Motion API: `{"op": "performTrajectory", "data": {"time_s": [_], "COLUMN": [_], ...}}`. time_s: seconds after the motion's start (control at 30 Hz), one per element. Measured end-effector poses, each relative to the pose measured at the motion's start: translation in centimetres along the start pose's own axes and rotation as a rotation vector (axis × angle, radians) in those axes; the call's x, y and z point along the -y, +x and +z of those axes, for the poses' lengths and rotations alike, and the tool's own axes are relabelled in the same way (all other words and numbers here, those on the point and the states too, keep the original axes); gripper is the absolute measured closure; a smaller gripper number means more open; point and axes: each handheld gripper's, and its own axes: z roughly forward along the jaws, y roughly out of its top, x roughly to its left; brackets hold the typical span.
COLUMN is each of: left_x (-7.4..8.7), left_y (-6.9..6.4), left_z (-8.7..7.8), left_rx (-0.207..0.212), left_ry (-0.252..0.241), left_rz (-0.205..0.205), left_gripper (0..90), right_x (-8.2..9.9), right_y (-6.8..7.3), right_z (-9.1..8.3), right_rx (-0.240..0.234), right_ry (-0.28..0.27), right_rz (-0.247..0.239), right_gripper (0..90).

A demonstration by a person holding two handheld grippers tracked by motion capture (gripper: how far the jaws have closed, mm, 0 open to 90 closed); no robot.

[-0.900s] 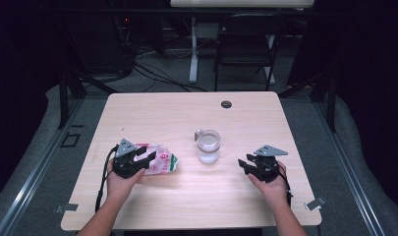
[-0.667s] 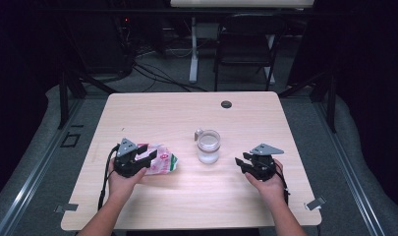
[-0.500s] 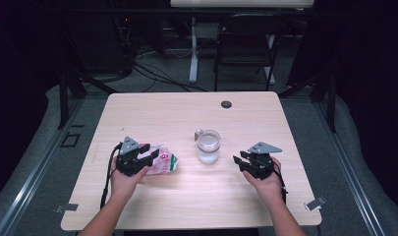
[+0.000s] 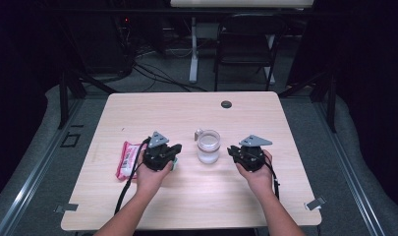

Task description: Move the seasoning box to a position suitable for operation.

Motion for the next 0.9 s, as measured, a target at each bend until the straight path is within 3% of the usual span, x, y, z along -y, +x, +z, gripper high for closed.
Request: {"op": "performTrajectory", "data": {"time_s": [0.1,0.2,0.3,0.5,0.7,0.9], "left_x": [-0.7,-1.1,-1.2,-1.1,-1.3,-1.6], "left_y": [-0.9,-1.4,-1.5,-1.5,-1.6,-1.6], "left_z": [1.3,2.7,3.7,5.6,6.5,6.5], "left_rx": [-0.017,-0.043,-0.063,-0.077,-0.068,-0.085], "left_ry": [0.014,0.039,0.062,0.098,0.105,0.109], "left_rz": [0.005,0.002,-0.002,-0.036,-0.048,-0.011], "left_gripper": [90.0,90.0,90.0,90.0,90.0,90.0], "right_x": [-0.6,-0.9,-1.2,-1.5,-1.9,-2.1], "right_y": [-0.6,-0.9,-1.3,-2.3,-2.1,-1.6], "right_z": [1.1,1.6,2.4,3.9,4.6,4.9], "right_rx": [-0.012,-0.016,-0.036,-0.064,-0.068,-0.072], "right_ry": [-0.025,-0.02,-0.024,-0.017,-0.021,-0.027], "right_rz": [0.037,0.027,0.03,0.08,0.068,0.045], "right_gripper": [82.7,84.1,84.2,84.2,83.1,85.8]}}
